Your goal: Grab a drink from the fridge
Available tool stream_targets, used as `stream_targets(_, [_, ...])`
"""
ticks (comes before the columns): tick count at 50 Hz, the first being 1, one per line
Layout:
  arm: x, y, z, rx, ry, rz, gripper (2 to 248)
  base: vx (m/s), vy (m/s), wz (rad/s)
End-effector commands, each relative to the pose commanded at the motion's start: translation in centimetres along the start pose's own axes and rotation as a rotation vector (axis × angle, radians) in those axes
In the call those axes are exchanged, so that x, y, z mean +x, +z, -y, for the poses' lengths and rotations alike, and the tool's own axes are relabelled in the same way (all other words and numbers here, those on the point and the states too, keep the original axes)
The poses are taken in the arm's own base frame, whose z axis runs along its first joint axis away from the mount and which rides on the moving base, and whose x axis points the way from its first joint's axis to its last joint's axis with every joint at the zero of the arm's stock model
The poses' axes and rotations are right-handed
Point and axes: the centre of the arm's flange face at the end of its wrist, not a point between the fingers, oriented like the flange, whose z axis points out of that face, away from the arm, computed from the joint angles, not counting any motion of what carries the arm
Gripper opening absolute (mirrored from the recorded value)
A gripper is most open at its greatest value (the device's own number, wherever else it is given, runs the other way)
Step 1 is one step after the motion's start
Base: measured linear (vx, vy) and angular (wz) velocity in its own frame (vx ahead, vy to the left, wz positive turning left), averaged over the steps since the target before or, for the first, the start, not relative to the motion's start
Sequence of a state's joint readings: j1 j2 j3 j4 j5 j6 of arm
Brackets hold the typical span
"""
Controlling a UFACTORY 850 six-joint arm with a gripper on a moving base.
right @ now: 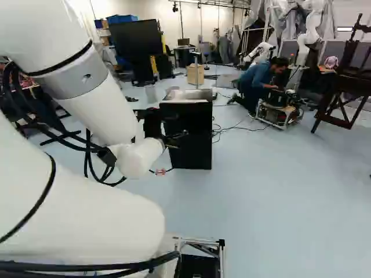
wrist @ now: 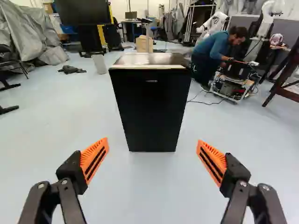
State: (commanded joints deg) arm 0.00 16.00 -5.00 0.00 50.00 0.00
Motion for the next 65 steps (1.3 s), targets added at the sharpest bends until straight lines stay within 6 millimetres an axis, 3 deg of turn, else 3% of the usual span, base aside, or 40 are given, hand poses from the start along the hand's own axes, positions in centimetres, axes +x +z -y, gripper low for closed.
stream_targets(65, [0.0, 0.0, 0.0, 0.0, 0.0, 0.0, 247, 0.059, 0.04, -0.008])
